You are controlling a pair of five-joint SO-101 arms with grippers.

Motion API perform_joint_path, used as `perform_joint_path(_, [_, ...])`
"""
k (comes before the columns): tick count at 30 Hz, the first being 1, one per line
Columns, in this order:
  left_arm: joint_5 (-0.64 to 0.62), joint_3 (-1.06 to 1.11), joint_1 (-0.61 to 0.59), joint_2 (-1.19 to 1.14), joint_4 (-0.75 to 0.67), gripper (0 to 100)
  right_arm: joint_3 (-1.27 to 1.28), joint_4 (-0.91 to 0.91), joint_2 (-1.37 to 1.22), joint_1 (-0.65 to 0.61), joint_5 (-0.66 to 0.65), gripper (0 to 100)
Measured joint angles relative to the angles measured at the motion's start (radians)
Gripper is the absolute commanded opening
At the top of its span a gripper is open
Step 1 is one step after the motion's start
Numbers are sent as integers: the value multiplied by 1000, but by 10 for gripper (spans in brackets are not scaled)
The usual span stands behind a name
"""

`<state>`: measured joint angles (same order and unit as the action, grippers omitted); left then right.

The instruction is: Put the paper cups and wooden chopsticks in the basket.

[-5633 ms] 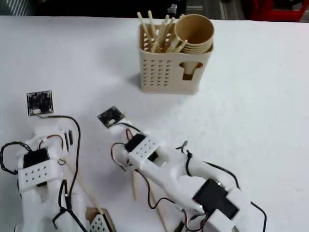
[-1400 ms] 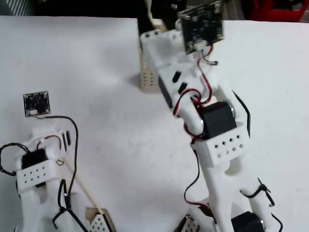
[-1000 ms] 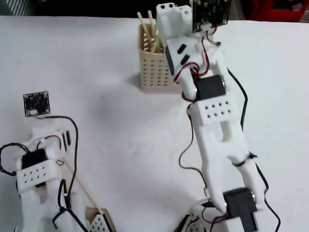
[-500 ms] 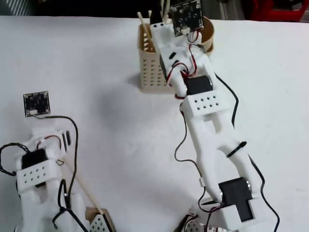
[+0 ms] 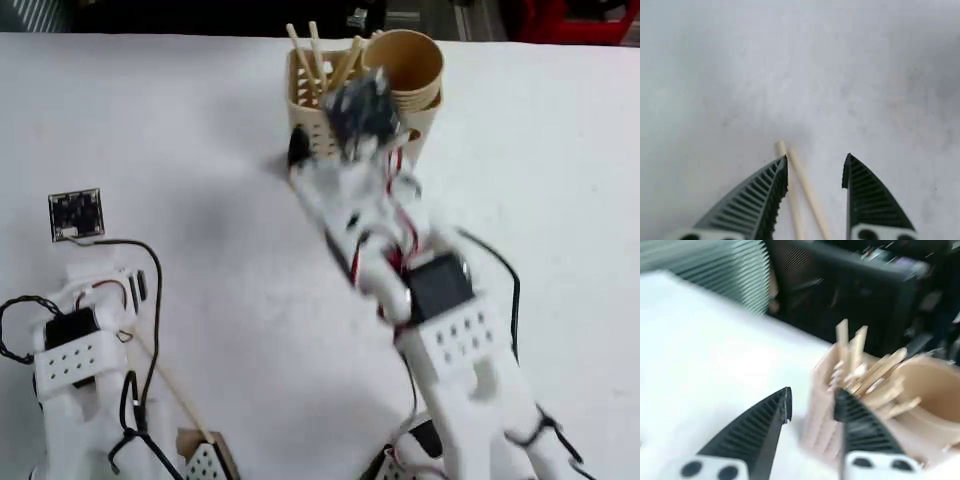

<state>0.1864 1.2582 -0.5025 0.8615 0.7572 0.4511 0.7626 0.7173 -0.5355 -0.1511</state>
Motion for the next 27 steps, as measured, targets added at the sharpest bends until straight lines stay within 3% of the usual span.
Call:
perform_joint_path(11, [0, 0, 0, 0, 0, 192, 516, 15, 299, -44, -3, 33])
perform_joint_path(18, [0, 0, 0, 0, 0, 192, 657, 15, 282, -44, 0, 34])
perform_joint_path(27, [18, -25, 0, 0, 21, 231, 704, -34, 129, 40, 129, 37])
